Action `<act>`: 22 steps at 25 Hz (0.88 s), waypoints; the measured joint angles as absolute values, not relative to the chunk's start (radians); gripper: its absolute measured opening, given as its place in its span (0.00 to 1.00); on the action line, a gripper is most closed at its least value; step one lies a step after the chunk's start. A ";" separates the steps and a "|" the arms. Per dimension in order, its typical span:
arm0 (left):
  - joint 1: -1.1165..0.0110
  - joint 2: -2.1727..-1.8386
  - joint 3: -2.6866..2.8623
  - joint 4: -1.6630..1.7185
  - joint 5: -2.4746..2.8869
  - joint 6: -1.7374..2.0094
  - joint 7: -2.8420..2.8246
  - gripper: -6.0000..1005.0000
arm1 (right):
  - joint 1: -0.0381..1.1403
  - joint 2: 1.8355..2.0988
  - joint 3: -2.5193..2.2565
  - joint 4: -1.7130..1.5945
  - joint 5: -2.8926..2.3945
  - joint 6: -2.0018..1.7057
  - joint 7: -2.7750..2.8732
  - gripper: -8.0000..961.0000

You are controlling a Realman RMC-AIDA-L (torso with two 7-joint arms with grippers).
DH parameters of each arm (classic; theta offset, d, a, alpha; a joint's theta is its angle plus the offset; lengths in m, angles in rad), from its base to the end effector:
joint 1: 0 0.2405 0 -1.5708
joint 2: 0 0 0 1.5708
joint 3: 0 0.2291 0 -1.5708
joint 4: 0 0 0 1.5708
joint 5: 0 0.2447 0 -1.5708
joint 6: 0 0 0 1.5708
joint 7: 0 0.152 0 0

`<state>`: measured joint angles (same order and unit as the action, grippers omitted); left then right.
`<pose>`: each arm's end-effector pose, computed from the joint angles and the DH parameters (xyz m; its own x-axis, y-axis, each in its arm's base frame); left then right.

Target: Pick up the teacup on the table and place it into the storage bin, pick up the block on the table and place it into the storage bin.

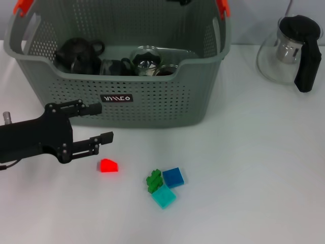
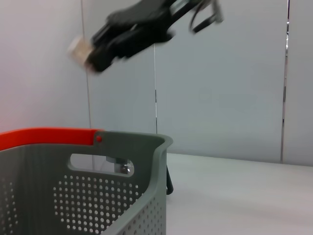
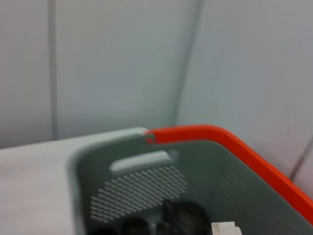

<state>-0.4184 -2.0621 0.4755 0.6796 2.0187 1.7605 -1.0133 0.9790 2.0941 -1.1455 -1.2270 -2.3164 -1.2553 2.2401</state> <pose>-0.2944 0.3047 0.0467 0.8302 0.0522 0.5550 0.2732 -0.9060 -0.3234 -0.0154 0.4503 0.0334 0.9671 -0.1459 -0.2086 -0.2242 -0.8762 -0.4266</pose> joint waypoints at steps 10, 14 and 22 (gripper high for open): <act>-0.423 -2.060 0.475 0.680 2.019 1.761 -1.015 0.67 | 1.020 2.097 -1.152 -1.066 -2.407 -1.149 2.236 0.20; -0.423 -2.060 0.475 0.679 2.019 1.761 -1.015 0.67 | 1.012 2.096 -1.153 -1.078 -2.407 -1.146 2.235 0.21; -0.419 -2.060 0.476 0.679 2.020 1.761 -1.016 0.67 | 0.931 2.099 -1.155 -1.196 -2.287 -1.178 2.210 0.66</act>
<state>-0.4194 -2.0600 0.4756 0.6795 2.0204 1.7612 -1.0156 0.9306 2.0994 -1.1545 -1.1961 -2.2875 -1.1784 2.2100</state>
